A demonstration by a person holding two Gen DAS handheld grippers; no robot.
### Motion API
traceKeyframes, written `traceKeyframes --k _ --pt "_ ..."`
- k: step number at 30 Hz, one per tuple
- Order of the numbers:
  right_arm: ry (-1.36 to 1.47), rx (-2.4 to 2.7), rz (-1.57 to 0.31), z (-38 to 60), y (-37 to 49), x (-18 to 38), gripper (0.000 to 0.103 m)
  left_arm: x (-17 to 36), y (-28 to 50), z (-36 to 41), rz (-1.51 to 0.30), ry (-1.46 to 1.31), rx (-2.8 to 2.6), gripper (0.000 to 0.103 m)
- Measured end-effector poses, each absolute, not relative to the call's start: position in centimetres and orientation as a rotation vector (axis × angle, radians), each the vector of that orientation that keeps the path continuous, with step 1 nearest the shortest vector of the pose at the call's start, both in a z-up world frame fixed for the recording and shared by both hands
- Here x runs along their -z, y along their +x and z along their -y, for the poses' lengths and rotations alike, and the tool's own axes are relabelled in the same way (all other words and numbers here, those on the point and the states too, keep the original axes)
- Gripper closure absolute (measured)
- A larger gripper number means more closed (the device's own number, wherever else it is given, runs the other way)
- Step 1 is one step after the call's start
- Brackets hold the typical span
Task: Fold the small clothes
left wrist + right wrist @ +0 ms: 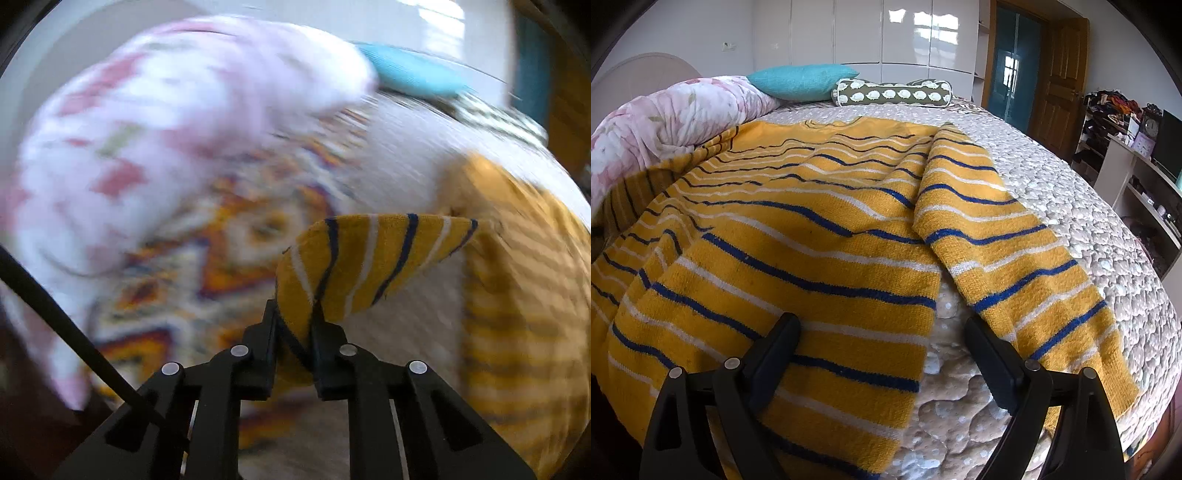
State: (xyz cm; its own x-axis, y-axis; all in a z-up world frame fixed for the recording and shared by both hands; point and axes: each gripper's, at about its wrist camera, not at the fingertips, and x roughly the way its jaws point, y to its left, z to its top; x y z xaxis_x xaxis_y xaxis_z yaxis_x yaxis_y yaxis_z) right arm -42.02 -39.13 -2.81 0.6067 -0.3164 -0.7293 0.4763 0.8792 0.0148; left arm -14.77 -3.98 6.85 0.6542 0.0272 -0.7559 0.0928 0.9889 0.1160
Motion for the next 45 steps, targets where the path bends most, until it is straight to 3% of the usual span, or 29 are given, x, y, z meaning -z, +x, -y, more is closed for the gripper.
traceKeyframes --k 5,8,9,13,17,21,28,30,31,32,36,42,45 --pt "0.217 0.466 -0.785 39.2 -42.1 2.9 0.008 -9.6 -13.8 0.6 -0.831 0.106 -0.132 0.08" --pt "0.215 0.468 -0.779 39.1 -42.2 3.1 0.007 -9.9 -16.1 0.9 -0.83 0.078 -0.086 0.051" --pt "0.214 0.466 -0.777 39.1 -42.3 3.1 0.007 -9.9 -16.8 1.4 -0.833 0.068 -0.056 0.048" --pt "0.21 0.451 -0.781 39.1 -42.4 3.0 0.007 -8.7 -20.3 5.5 -0.877 0.082 0.104 0.046" --pt "0.304 0.329 -0.756 41.0 -44.3 0.4 0.018 -7.4 -24.5 9.4 -0.915 0.061 0.259 0.044" --pt "0.32 0.422 -0.632 44.7 -49.5 -2.9 0.015 -6.3 -27.7 12.9 -0.901 0.097 0.337 0.037" --pt "0.37 0.508 -0.817 49.4 -53.0 1.9 0.013 -4.0 -28.7 15.6 -0.944 0.167 0.381 0.037" --pt "0.411 0.504 -0.829 49.5 -53.2 2.9 0.028 -4.0 -28.6 15.4 -0.946 0.155 0.384 0.037" --pt "0.408 0.52 -0.814 49.4 -53.1 2.7 0.055 -4.4 -28.6 15.2 -0.94 0.146 0.384 0.037" --pt "0.425 0.479 -0.806 49.6 -53.0 2.3 0.091 -4.8 -28.5 14.9 -0.927 0.137 0.38 0.037" --pt "0.388 0.477 -0.784 52.0 -53.0 -0.5 0.092 -6.3 -27.9 13.3 -0.898 0.113 0.367 0.037" --pt "0.139 1.004 -0.852 62.2 -53.1 -4.0 0.087 -5.8 -26.5 12.2 -0.931 0.081 0.37 0.037" --pt "0.256 1.039 -0.842 63.7 -54.1 -4.5 0.083 -4.6 -25.9 12.4 -0.975 0.06 0.396 0.037"
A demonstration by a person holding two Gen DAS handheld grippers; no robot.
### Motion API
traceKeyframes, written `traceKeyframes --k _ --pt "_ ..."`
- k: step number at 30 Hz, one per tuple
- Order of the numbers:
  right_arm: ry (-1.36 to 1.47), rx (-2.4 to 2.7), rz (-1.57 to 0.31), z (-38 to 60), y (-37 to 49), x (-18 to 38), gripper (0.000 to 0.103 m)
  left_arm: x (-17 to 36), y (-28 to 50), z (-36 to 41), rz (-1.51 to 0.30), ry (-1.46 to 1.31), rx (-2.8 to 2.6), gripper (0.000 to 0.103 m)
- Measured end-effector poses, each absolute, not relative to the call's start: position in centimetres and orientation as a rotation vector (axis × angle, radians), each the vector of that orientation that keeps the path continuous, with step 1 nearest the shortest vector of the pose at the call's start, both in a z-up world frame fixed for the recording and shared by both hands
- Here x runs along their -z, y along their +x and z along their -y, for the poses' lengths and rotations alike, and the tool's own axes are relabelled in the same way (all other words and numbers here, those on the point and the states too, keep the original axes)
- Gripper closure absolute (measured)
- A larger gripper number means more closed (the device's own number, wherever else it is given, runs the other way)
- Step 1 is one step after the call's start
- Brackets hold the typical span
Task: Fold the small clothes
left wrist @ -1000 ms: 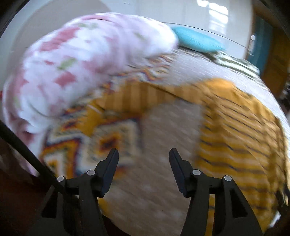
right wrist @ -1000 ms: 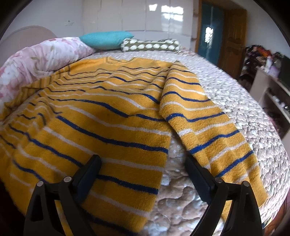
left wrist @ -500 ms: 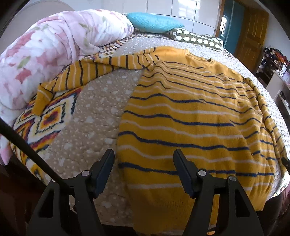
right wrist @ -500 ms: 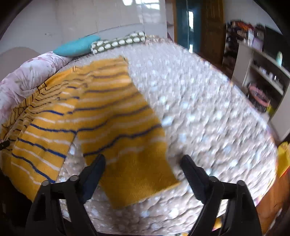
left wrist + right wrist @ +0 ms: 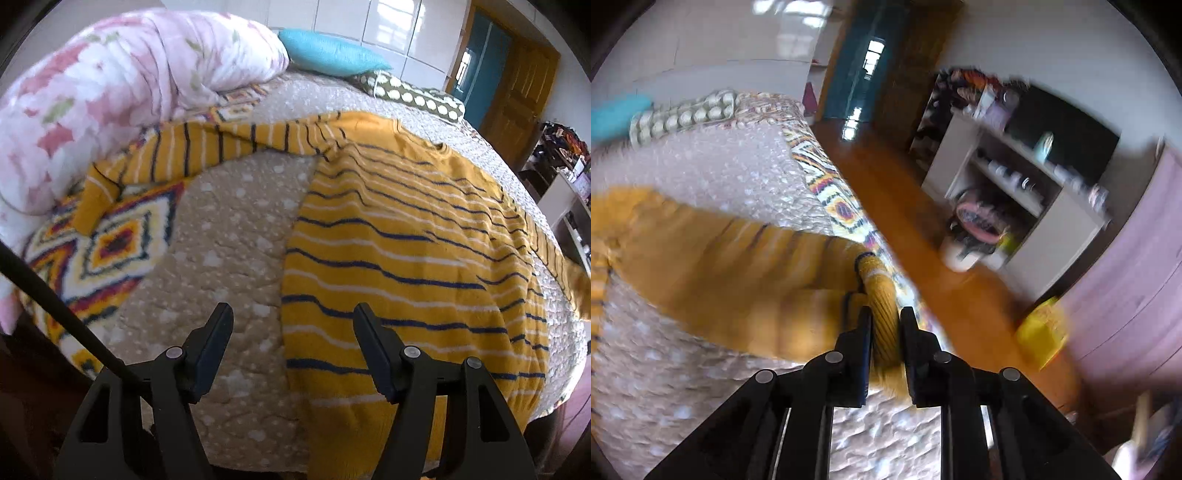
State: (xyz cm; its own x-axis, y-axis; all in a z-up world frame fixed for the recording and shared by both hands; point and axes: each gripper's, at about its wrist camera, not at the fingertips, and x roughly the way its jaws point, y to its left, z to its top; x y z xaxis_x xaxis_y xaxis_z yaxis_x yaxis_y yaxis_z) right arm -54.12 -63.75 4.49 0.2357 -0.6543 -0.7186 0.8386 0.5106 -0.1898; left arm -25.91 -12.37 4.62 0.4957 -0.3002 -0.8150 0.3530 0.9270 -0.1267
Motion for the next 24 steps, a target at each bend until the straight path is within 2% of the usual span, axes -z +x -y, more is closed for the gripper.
traceKeyframes --k 2,3,9,10,12,13,14,15,16,17,19,24 --pt "0.422 0.828 -0.758 61.3 -54.9 -4.7 0.051 -3.3 -25.5 12.7 -1.028 0.03 0.427 0.036" --pt "0.472 0.727 -0.739 59.8 -54.7 -4.4 0.047 -3.0 -25.4 12.8 -1.035 0.027 0.431 0.033" --pt "0.642 0.164 -0.825 48.5 -49.7 1.4 0.046 -2.7 -26.5 14.0 -1.036 0.022 0.511 0.031" --pt "0.629 0.132 -0.844 46.9 -48.8 2.1 0.046 -2.6 -26.9 14.2 -1.035 0.022 0.521 0.034" --pt "0.581 0.146 -0.841 44.4 -48.1 2.6 0.043 -2.5 -27.3 14.7 -1.024 0.062 0.476 0.069" --pt "0.539 0.166 -0.827 43.2 -47.8 2.4 0.041 -2.5 -27.3 14.7 -1.02 0.069 0.454 0.074" --pt "0.513 0.165 -0.828 42.3 -47.3 2.3 0.04 -2.6 -27.3 14.7 -1.031 0.045 0.461 0.09" --pt "0.499 0.166 -0.83 42.1 -47.0 2.4 0.041 -2.7 -27.1 14.5 -1.043 0.025 0.464 0.094" --pt "0.481 0.176 -0.833 41.7 -46.7 2.3 0.046 -3.0 -27.1 14.3 -1.059 -0.01 0.457 0.094" --pt "0.462 0.183 -0.84 41.9 -46.3 2.3 0.065 -3.2 -27.2 14.2 -1.065 -0.024 0.454 0.095" --pt "0.485 0.146 -0.854 42.0 -46.7 2.4 0.092 -3.7 -27.9 13.8 -1.074 -0.022 0.441 0.095" --pt "0.611 0.109 -0.868 43.4 -50.1 1.9 0.095 -4.7 -31.5 12.4 -1.075 -0.004 0.44 0.095"
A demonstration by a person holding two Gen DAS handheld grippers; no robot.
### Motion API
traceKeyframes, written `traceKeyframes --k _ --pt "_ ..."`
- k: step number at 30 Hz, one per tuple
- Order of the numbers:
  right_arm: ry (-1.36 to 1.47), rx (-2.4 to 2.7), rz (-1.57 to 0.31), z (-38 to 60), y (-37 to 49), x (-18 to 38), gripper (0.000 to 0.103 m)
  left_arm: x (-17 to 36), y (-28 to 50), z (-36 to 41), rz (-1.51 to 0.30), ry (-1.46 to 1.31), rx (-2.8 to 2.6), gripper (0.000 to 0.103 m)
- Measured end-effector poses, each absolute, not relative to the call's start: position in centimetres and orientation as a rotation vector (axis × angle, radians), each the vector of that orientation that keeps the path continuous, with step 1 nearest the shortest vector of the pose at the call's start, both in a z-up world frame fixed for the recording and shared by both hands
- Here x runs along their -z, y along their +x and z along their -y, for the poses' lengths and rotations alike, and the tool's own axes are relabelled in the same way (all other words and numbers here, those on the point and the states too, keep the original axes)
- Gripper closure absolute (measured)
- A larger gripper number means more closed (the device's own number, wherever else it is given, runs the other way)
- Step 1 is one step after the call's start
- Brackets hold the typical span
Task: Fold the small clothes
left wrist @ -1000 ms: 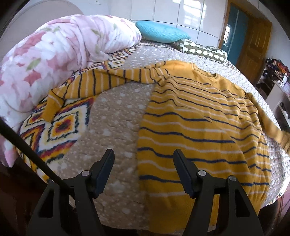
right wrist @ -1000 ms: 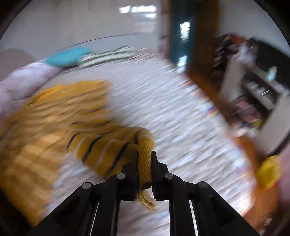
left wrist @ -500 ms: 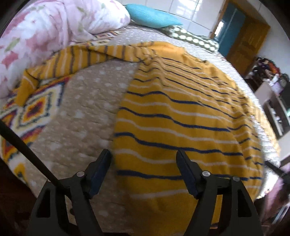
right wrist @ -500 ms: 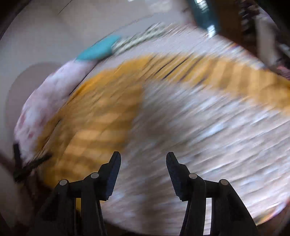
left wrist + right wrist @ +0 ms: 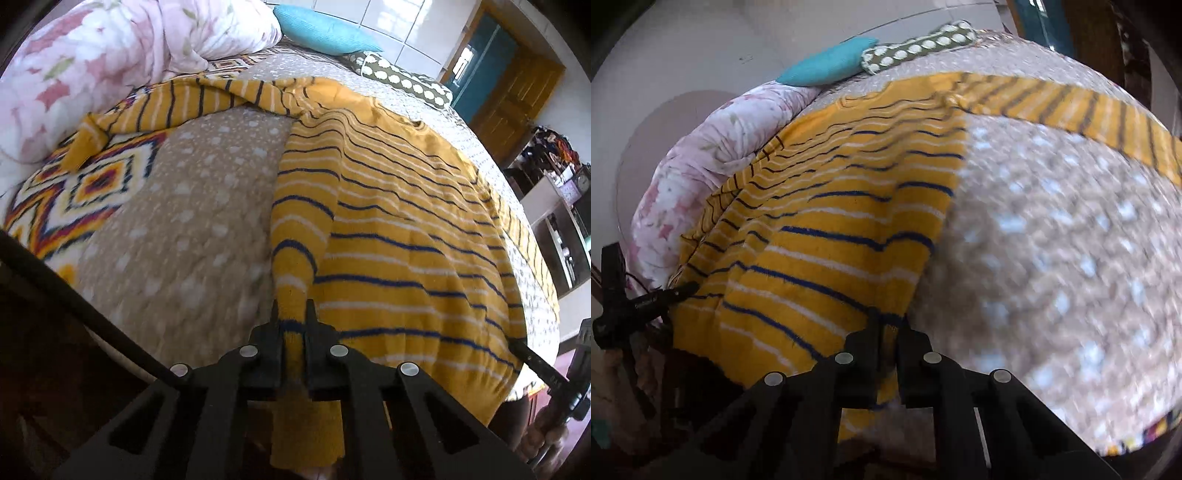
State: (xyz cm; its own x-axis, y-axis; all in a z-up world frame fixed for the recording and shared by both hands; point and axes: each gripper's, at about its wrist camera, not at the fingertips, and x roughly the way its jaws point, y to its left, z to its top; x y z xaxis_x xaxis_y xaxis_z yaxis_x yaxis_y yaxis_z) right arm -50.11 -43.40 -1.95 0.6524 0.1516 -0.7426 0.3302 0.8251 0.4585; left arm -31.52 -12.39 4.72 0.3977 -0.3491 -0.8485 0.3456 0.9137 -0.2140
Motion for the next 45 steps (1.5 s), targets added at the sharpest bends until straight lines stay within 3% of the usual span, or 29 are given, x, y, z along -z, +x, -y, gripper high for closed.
traceKeyframes --k 4,7,9,10,11,12,13,23,24,25,26,27,34,40,45 --pt "0.579 0.096 -0.906 41.9 -52.9 2.3 0.097 -3.9 -33.1 11.2 -1.105 0.009 0.421 0.091" --pt "0.534 0.129 -0.891 42.4 -53.8 2.1 0.095 -4.7 -33.4 10.3 -1.058 0.009 0.423 0.077" --pt "0.528 0.231 -0.844 44.8 -55.2 1.3 0.092 -5.4 -33.6 10.1 -1.021 0.004 0.41 0.057" --pt "0.536 0.33 -0.797 47.0 -55.9 0.7 0.082 -5.9 -33.6 10.0 -0.993 0.0 0.401 0.052" --pt "0.548 0.4 -0.758 48.6 -56.5 0.5 0.063 -6.3 -33.7 10.1 -0.97 -0.003 0.398 0.045" --pt "0.569 0.481 -0.714 50.7 -57.3 0.4 0.054 -6.6 -33.8 10.3 -0.953 -0.006 0.399 0.041" --pt "0.589 0.544 -0.69 52.4 -57.9 0.5 0.044 -6.9 -33.8 10.7 -0.94 -0.01 0.406 0.041" --pt "1.007 0.839 -0.473 68.7 -61.3 3.1 0.044 -7.9 -33.7 14.1 -0.928 0.047 0.476 0.04" --pt "1.052 0.846 -0.449 69.8 -61.6 3.3 0.044 -8.0 -33.7 14.3 -0.925 0.043 0.479 0.04" --pt "1.09 0.851 -0.442 70.8 -61.7 3.5 0.056 -8.1 -33.6 14.3 -0.924 0.036 0.479 0.04" --pt "1.105 0.861 -0.452 71.3 -61.4 3.4 0.089 -8.1 -33.6 14.3 -0.923 0.028 0.481 0.04" --pt "1.116 0.862 -0.468 72.2 -61.1 3.1 0.097 -8.2 -33.5 14.2 -0.921 0.019 0.481 0.04" --pt "0.866 0.79 -0.509 70.9 -54.6 -5.8 0.097 -7.8 -32.4 11.4 -0.924 -0.097 0.461 0.04" --pt "0.58 0.474 -0.597 59.5 -37.7 -12.4 0.097 -8.0 -32.7 7.9 -0.908 -0.179 0.47 0.039" --pt "0.437 0.247 -0.691 47.2 -24.0 -12.4 0.097 -8.6 -33.2 4.6 -0.86 -0.231 0.461 0.036"
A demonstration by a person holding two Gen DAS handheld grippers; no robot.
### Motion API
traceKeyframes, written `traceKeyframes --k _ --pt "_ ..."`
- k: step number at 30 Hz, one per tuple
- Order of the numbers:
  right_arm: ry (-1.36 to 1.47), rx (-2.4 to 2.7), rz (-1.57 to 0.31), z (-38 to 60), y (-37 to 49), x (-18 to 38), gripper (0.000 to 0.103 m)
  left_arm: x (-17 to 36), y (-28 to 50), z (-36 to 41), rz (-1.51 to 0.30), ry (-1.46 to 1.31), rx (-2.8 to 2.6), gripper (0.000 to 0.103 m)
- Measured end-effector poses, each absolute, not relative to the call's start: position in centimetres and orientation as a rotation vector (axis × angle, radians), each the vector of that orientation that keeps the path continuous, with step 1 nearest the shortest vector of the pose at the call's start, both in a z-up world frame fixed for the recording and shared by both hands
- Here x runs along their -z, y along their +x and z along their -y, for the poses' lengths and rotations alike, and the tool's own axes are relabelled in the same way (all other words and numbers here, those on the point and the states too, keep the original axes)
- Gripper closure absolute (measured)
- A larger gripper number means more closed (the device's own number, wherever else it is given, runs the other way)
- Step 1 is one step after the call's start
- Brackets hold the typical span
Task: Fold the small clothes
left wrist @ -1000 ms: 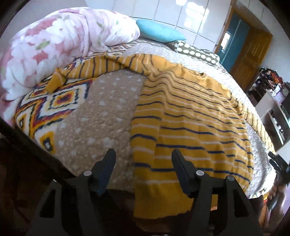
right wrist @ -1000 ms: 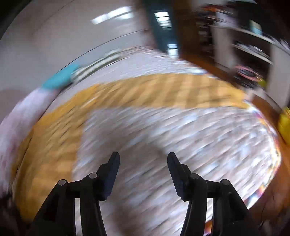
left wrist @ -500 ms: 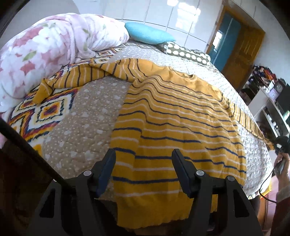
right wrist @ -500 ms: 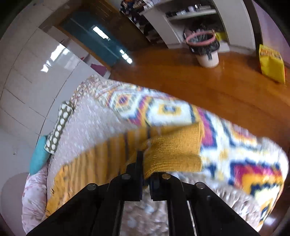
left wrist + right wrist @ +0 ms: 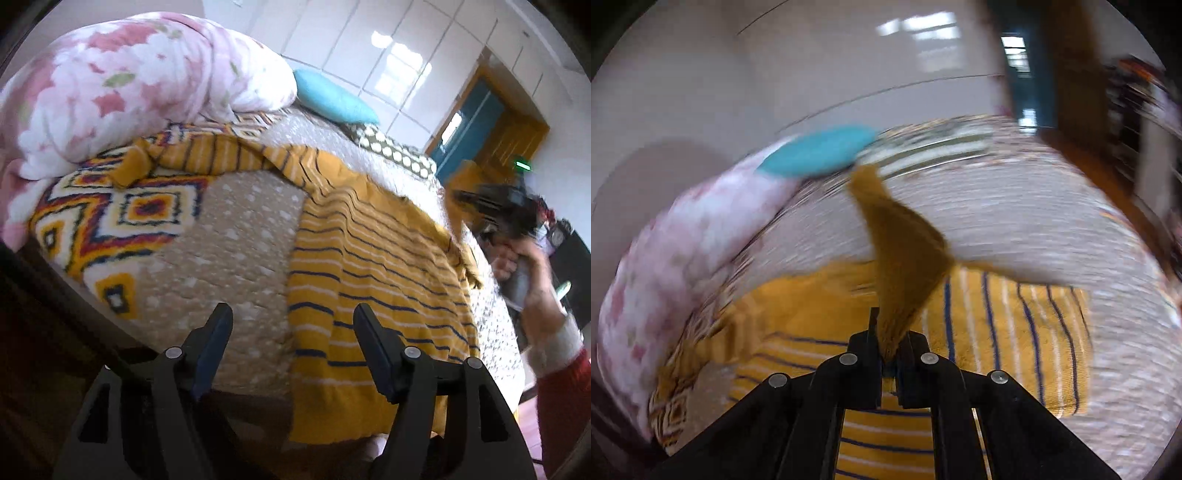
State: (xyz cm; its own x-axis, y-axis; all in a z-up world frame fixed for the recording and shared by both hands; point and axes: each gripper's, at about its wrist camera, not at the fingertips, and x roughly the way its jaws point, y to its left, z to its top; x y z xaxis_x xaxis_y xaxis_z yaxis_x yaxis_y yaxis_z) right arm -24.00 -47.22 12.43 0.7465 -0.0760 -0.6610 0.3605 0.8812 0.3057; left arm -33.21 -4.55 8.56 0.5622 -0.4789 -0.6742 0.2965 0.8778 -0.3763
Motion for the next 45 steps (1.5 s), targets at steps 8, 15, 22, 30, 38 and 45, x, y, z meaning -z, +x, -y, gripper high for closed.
traceKeyframes --k 8,15,22,30,38,45 --pt "0.25 0.13 -0.964 33.2 -11.5 -2.6 0.092 -7.4 -33.1 -0.1 -0.836 -0.224 0.372 0.035" --pt "0.119 -0.037 -0.956 27.0 -11.2 -2.8 0.075 -5.4 -31.5 -3.6 -0.854 -0.303 0.313 0.035" --pt "-0.144 -0.219 -0.934 16.4 -9.5 -4.0 0.062 -4.5 -31.2 -5.0 -0.857 -0.327 0.289 0.033" --pt "-0.571 -0.351 -0.854 4.4 -5.3 -4.0 0.049 -3.1 -30.3 -7.1 -0.887 -0.386 0.269 0.032" --pt "-0.565 -0.434 -1.069 2.2 2.2 -0.9 0.034 -1.5 -29.1 -8.7 -0.919 -0.443 0.229 0.032" --pt "-0.385 -0.492 -1.075 3.8 0.8 -2.5 0.096 -2.0 -29.2 -8.0 -0.915 -0.437 0.211 0.032"
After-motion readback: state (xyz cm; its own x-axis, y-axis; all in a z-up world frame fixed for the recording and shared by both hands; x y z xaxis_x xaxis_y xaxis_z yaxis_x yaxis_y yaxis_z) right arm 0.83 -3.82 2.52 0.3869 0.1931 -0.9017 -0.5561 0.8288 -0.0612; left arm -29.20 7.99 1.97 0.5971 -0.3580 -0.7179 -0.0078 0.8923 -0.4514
